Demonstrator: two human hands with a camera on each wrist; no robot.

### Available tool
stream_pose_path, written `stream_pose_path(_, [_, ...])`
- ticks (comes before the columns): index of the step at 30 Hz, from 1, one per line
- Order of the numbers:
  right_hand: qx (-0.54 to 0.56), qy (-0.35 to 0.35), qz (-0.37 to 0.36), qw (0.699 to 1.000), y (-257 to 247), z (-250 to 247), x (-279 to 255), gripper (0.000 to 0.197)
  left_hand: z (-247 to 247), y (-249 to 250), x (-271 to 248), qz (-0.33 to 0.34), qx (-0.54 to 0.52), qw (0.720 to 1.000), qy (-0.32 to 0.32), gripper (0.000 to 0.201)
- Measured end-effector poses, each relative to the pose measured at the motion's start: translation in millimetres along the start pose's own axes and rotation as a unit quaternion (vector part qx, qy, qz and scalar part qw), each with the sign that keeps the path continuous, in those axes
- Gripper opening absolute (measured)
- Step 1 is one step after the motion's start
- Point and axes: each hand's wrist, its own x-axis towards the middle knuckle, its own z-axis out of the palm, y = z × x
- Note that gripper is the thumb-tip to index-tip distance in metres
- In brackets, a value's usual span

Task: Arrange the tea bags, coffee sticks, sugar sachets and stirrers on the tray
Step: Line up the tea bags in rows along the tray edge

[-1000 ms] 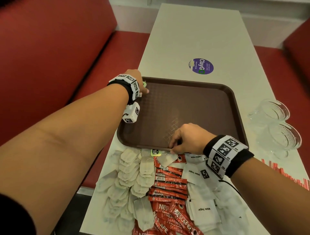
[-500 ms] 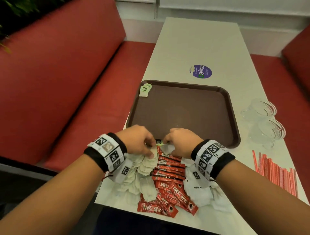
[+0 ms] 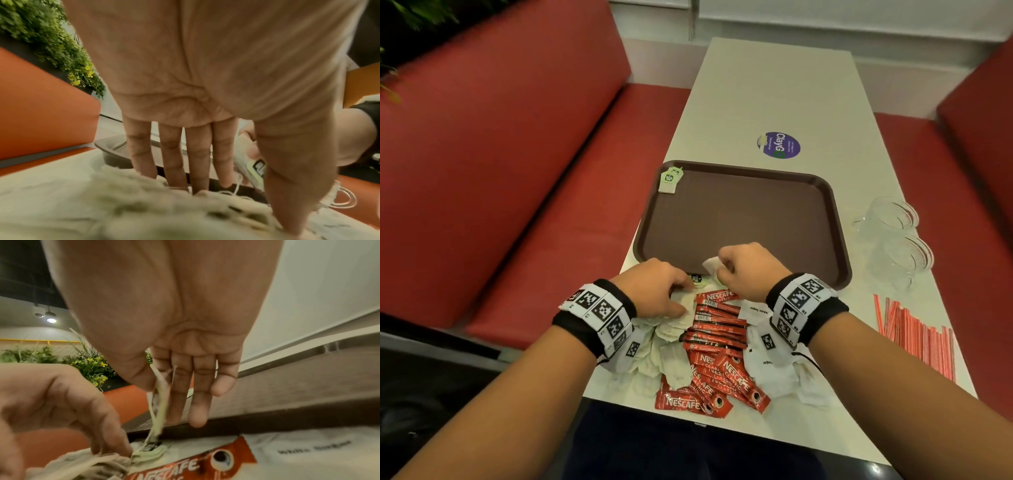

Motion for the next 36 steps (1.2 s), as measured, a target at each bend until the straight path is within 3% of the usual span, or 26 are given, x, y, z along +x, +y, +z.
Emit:
stream_pose_path(8, [0.088,0.007,0.012,0.996,-4.5,0.4,0.7,0.034,3.5,-2.0,-1.3,0.006,-0.014,1.0,0.009,0.043])
stream_pose_path(15, [0.074,-0.004,0.01,0.997,-2.2,-2.4,7.4,0.006,-2.5,-7.5,-2.0,0.025,-0.043,0.998,0.023,0.026])
stream_pose_path(18, [0.086,0.012,0.001,0.996,-1.3,-3.2,11.4,0.015,-6.5,-11.1,-3.4,0.033,-0.081,0.996,0.018,0.024])
stream_pose_path(21, [0.123,0.018,0.016,0.992,0.9,-4.7,14.1,0.014,-11.4,-14.0,-3.1,0.047,-0.11,0.991,0.051,0.023])
stream_pose_path(26, [0.168,0.057,0.008,0.984,-1.0,-5.9,16.3,0.003,-28.6,-19.7,2.3,0.062,-0.11,0.976,0.179,0.018])
stream_pose_path(28, [0.2,0.051,0.007,0.978,-2.7,-6.7,19.5,0.013,-38.3,-20.0,5.5,0.054,-0.087,0.975,0.197,0.016])
stream_pose_path(33, [0.223,0.031,-0.042,0.974,-12.7,-8.6,28.4,0.015,-56.1,-15.2,17.5,0.077,-0.028,0.968,0.238,0.018])
stream_pose_path(36, [0.206,0.055,-0.079,0.974,-17.1,-5.1,34.6,0.005,-62.6,-14.2,25.0,0.106,-0.033,0.959,0.26,0.016])
